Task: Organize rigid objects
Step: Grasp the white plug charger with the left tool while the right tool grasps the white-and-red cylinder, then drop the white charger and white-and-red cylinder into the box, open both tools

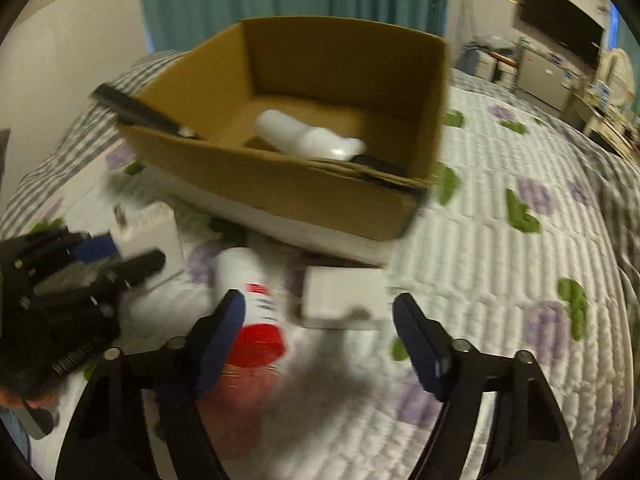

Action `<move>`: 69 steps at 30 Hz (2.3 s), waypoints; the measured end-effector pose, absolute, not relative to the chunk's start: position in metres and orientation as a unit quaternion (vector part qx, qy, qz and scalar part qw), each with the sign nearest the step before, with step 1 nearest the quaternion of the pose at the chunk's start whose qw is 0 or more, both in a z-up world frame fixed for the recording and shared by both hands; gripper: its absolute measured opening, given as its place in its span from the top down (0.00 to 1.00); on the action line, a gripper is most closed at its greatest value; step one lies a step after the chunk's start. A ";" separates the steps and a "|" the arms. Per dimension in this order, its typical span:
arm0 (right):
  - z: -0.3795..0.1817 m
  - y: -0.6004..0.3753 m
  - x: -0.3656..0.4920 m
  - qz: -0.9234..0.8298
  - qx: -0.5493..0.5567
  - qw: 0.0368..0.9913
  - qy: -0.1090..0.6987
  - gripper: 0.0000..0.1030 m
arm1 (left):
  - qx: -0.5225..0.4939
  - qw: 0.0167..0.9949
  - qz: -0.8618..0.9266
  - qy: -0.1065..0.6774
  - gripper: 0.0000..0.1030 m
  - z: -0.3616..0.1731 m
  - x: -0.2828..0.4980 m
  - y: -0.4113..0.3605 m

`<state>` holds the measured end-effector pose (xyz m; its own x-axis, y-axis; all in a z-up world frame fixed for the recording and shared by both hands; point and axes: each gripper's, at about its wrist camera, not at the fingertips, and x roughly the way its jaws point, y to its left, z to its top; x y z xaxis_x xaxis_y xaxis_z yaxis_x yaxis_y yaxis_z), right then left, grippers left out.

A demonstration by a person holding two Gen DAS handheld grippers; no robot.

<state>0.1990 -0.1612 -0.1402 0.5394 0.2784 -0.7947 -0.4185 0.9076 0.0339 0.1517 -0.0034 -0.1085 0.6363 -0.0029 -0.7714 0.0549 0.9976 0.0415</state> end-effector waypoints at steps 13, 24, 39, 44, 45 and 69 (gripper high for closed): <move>-0.168 -0.099 0.216 0.256 -0.170 0.829 0.467 0.55 | -0.001 0.907 -0.008 0.420 0.73 -0.099 0.137 0.021; -0.155 -0.096 0.199 0.240 -0.181 0.846 0.441 0.65 | 0.002 0.911 -0.023 0.412 0.73 -0.083 0.129 0.011; -0.013 -0.141 0.164 0.192 -0.127 0.915 0.331 0.65 | 0.038 0.944 -0.056 0.322 0.73 0.030 0.118 -0.015; 0.035 -0.150 0.181 0.172 -0.118 0.932 0.296 0.65 | 0.041 0.950 -0.051 0.305 0.73 0.063 0.150 -0.016; 0.040 -0.150 0.186 0.168 -0.118 0.934 0.293 0.65 | 0.047 0.951 -0.048 0.302 0.73 0.066 0.158 -0.016; -0.035 -0.157 0.328 0.155 -0.085 0.926 0.334 0.65 | 0.056 0.913 -0.032 0.404 0.71 0.003 0.313 -0.006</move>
<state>0.3280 -0.1571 -0.0348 0.7286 0.2292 -0.6454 -0.3431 0.9377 -0.0543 0.3128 -0.0064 0.0029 0.6721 -0.0140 -0.7403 0.1043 0.9916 0.0759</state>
